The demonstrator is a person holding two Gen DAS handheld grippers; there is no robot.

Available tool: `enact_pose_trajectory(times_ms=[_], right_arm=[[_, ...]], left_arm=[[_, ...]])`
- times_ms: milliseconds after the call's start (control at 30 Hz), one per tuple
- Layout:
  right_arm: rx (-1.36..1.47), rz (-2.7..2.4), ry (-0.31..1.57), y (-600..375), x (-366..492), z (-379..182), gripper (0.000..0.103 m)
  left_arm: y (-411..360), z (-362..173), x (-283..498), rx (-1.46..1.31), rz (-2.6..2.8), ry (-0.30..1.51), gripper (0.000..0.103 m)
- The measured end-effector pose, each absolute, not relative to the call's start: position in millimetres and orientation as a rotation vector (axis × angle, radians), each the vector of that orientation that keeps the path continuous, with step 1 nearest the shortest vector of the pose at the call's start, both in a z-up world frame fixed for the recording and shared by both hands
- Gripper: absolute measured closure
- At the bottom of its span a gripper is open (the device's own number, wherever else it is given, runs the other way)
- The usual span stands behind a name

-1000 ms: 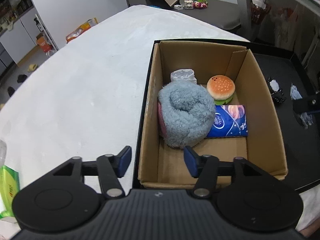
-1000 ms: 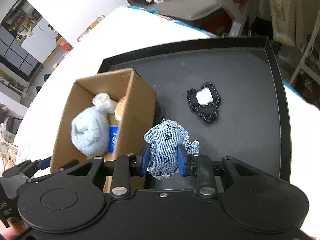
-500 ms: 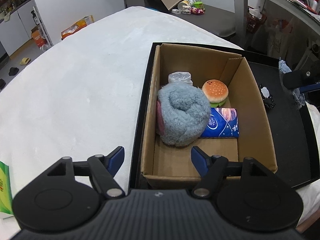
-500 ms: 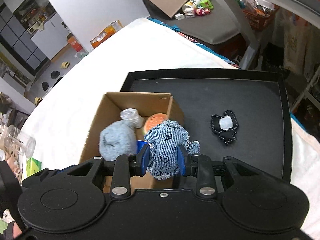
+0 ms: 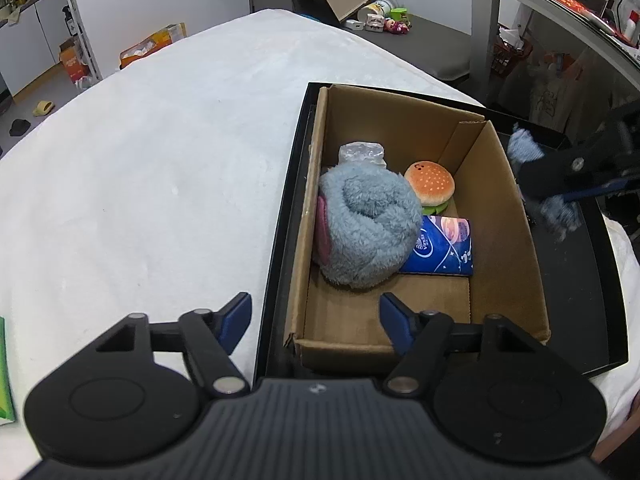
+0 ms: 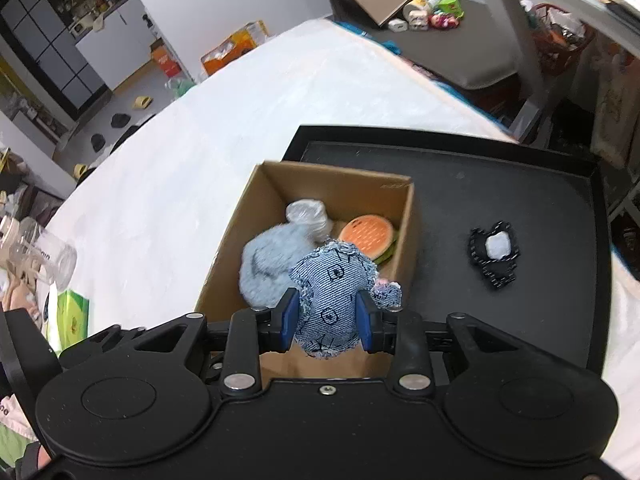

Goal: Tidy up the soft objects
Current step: 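Lift the blue denim plush with the right gripper over the box, then lower the blue denim plush into the box and open the right gripper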

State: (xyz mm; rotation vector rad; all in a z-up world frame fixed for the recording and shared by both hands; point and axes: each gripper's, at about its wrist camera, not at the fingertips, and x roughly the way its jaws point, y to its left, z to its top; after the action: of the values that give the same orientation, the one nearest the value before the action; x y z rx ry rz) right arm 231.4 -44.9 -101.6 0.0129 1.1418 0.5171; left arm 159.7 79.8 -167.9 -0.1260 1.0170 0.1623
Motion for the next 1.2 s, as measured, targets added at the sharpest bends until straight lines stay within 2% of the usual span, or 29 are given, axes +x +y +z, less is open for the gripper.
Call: enact_pose_trajectory(times_ms=[133,267,367,633,767,1200], right_arm=[[-0.003,0.523,1.168,-33.1,227.1,-107.4,0.073],[-0.005,0.531,1.196,-22.7,223.6,-115.0,0.072],[-0.004,0.543,1.227,-13.7,221.3,-122.2,0.072],[0.018,0.571,1.313,7.7,218.3,-137.7,0.067],[0.031,0.585,1.332,13.4,216.1,-140.4,0.058],[0.049,0.558,1.326,0.5,219.4,-140.0,0.050]], left_arm=[[81.1,-168.6,159.3,-0.132,0.152,1.010,0.046],[84.2,-171.9,159.1,-0.152,0.137,1.016,0.064],[86.9,-173.0,158.5,-0.168,0.131,1.013,0.070],[90.5,-173.2,155.2,-0.185,0.124,0.988,0.074],[95.8,-173.7,153.8,-0.212,0.118,0.982,0.075],[98.3,-173.2,154.7,-0.216,0.109,0.978,0.075]])
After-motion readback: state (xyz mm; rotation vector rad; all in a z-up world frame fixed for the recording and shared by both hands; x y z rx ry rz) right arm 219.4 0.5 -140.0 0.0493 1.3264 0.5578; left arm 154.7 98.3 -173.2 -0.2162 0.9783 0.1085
